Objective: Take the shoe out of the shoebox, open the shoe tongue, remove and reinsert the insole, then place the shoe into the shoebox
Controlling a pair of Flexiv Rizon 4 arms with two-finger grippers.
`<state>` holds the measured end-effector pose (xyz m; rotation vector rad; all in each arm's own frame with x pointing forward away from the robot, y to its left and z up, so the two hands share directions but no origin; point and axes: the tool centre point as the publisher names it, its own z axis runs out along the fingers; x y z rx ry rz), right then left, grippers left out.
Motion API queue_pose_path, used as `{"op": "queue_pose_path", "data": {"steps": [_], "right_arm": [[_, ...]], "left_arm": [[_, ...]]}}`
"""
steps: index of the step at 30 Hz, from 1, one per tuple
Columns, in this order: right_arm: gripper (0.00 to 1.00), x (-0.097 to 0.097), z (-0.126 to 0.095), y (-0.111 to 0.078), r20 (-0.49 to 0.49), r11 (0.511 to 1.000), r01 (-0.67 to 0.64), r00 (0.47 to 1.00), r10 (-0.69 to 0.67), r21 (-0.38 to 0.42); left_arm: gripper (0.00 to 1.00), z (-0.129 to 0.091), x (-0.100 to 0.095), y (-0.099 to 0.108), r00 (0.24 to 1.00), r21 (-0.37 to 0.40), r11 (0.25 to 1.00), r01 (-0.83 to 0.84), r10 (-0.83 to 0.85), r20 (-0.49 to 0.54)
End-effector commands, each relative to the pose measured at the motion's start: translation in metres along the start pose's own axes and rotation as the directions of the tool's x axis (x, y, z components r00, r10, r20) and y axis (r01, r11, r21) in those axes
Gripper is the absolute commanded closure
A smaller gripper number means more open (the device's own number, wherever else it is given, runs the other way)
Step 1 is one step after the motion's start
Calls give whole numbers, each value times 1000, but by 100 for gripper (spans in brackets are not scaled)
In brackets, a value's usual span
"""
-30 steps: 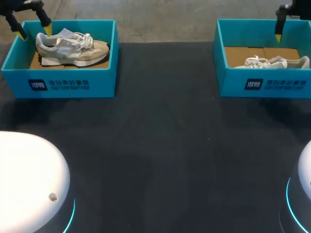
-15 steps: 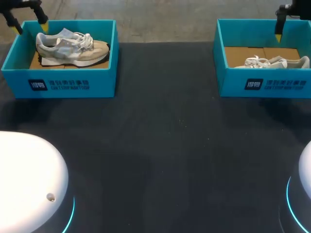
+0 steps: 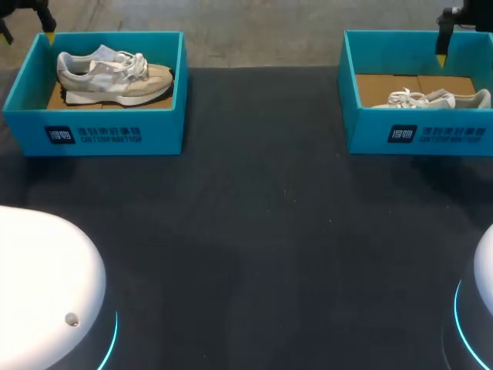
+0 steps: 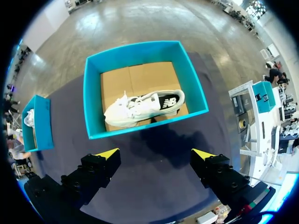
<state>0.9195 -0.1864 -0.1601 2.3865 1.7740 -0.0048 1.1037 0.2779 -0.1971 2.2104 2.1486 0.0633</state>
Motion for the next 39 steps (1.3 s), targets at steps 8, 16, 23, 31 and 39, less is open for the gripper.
{"op": "queue_pose_path", "data": {"steps": [8,16,23,31,39], "right_arm": [[0,1,0,1,1,1000,0,1000,0,2],[0,1,0,1,1,1000,0,1000,0,2],[0,1,0,1,1,1000,0,1000,0,2],[0,1,0,1,1,1000,0,1000,0,2],[0,1,0,1,1,1000,0,1000,0,2]], "left_arm": [[0,37,15,50,999,23,1000,5,-4,-33],[0,57,21,69,999,16,1000,-3,4,-51],[0,80,18,86,998,21,1000,-1,3,-64],[4,97,11,96,998,20,1000,-11,12,-65],[15,113,5,105,998,28,999,-20,22,-65]]}}
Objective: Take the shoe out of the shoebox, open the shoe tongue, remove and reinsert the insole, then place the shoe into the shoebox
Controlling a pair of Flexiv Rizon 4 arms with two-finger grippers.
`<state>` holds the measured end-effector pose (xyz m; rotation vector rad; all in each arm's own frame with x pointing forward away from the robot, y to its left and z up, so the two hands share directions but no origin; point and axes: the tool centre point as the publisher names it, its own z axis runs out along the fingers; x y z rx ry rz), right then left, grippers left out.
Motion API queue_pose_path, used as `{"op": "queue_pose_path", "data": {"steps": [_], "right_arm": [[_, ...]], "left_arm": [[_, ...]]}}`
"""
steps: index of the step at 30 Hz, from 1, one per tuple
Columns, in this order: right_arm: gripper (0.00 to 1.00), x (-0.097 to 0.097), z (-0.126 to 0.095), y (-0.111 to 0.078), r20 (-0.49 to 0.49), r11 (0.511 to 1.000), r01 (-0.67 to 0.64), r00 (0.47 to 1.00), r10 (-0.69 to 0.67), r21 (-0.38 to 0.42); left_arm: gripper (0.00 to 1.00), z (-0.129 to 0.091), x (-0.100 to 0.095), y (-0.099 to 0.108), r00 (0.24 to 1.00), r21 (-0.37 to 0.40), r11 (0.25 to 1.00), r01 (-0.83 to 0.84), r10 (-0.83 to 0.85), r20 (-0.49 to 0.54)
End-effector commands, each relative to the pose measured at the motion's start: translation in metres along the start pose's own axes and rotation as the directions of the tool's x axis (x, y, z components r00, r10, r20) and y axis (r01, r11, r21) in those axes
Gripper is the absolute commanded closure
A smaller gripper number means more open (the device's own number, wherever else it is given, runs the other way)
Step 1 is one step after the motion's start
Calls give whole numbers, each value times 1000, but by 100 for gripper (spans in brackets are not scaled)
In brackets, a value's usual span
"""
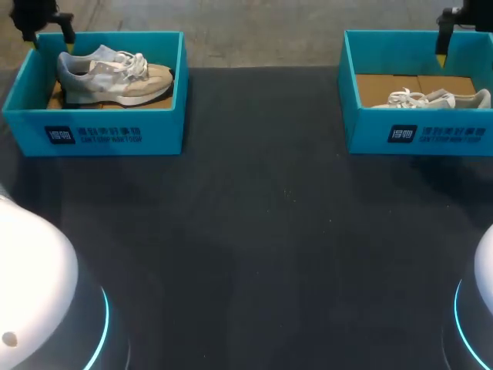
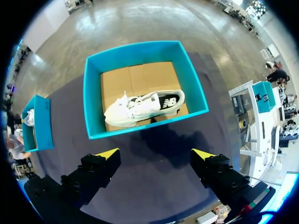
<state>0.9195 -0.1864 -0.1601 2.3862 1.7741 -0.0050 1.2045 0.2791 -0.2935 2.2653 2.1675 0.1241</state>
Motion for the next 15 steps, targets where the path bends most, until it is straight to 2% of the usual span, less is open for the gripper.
{"op": "queue_pose_path", "data": {"steps": [1,7,9,15], "right_arm": [[0,1,0,1,1,1000,0,1000,0,2],[0,1,0,1,1,1000,0,1000,0,2],[0,1,0,1,1,1000,0,1000,0,2],[0,1,0,1,1,1000,0,1000,0,2]], "left_arm": [[17,12,-2,12,1000,15,1000,-5,5,-3],[23,23,0,17,1000,26,1000,-7,7,-1],[29,26,0,17,1000,28,1000,-8,8,-4],[34,38,3,16,1000,41,999,-11,11,-7]]}}
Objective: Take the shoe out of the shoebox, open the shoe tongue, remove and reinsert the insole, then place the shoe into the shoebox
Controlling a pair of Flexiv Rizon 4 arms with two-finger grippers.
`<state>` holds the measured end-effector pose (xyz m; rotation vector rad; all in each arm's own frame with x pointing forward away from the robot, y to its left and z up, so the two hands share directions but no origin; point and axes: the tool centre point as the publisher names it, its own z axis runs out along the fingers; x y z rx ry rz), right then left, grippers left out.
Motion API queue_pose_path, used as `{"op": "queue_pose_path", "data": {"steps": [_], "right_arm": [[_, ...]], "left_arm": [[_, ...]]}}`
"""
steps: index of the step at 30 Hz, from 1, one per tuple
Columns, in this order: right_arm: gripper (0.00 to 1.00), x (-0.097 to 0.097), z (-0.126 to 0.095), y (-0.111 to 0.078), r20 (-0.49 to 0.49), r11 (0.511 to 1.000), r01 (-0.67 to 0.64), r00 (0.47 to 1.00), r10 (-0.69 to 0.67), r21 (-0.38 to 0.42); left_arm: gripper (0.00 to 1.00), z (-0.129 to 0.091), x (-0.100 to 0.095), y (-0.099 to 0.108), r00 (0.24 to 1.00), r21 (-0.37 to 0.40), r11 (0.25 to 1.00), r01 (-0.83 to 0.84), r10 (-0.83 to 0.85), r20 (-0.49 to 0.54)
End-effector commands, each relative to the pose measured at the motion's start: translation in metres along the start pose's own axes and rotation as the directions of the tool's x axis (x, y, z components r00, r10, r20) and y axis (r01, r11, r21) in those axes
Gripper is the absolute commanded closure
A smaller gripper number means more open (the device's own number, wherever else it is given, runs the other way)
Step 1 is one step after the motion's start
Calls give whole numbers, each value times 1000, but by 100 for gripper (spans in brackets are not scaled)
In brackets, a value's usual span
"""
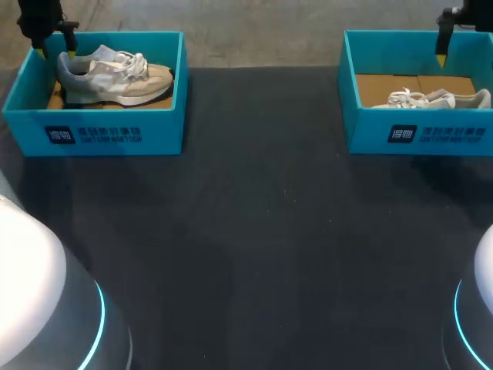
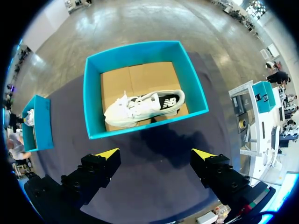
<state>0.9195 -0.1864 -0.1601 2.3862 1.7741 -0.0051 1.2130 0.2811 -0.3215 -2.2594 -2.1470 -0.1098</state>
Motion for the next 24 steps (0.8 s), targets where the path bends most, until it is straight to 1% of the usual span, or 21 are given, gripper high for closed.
{"op": "queue_pose_path", "data": {"steps": [1,11,24], "right_arm": [[0,1,0,1,1,1000,0,1000,0,2],[0,1,0,1,1,1000,0,1000,0,2],[0,1,0,1,1,1000,0,1000,0,2]], "left_arm": [[34,11,2,9,1000,18,1000,-3,3,5],[34,24,1,11,1000,28,1000,-10,9,11],[33,42,-2,4,1000,39,999,-23,22,15]]}}
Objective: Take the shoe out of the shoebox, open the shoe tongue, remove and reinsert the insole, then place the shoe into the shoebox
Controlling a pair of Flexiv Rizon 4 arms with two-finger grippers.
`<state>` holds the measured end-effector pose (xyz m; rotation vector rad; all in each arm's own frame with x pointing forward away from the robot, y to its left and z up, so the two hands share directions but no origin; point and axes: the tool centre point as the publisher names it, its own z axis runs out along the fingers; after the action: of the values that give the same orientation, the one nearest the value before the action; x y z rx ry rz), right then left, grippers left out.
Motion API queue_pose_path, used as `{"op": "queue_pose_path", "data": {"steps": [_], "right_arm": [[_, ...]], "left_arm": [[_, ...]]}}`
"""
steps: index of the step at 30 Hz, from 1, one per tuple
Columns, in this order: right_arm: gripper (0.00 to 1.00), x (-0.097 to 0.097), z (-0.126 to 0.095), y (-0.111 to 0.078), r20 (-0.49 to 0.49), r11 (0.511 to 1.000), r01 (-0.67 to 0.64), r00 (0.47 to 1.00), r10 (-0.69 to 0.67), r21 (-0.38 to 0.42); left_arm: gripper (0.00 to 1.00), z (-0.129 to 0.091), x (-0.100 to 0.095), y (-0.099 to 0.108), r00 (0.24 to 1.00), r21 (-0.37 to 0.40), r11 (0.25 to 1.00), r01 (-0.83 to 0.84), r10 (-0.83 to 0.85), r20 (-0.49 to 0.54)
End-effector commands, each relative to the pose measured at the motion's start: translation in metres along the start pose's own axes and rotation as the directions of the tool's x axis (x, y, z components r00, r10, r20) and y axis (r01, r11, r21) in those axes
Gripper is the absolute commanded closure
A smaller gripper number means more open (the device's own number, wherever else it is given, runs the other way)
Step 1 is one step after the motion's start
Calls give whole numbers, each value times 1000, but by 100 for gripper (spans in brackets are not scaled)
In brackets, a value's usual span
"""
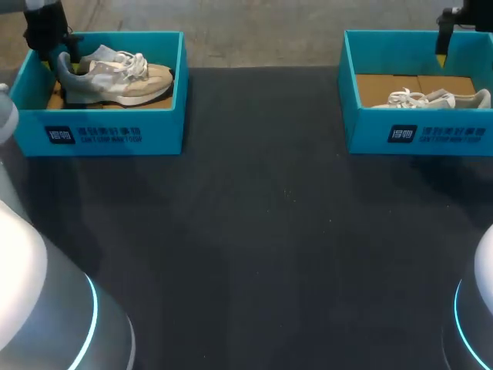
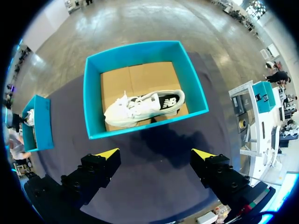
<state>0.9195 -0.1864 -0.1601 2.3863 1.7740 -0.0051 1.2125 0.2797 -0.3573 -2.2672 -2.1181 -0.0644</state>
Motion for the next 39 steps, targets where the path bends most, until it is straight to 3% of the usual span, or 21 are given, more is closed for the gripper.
{"op": "queue_pose_path", "data": {"steps": [1,9,20,33,39], "right_arm": [[0,1,0,1,1,1000,0,1000,0,2],[0,1,0,1,1,1000,0,1000,0,2],[0,1,0,1,1,1000,0,1000,0,2],[0,1,0,1,1,1000,0,1000,0,2],[0,1,0,1,1,1000,0,1000,0,2]], "left_arm": [[34,7,2,6,1000,9,1000,-5,5,5],[34,21,-1,5,1000,11,1000,0,0,4],[43,30,-2,5,1000,13,1000,11,-11,13],[34,30,1,0,1000,19,1000,22,-22,15],[41,34,4,0,999,23,999,40,-40,1]]}}
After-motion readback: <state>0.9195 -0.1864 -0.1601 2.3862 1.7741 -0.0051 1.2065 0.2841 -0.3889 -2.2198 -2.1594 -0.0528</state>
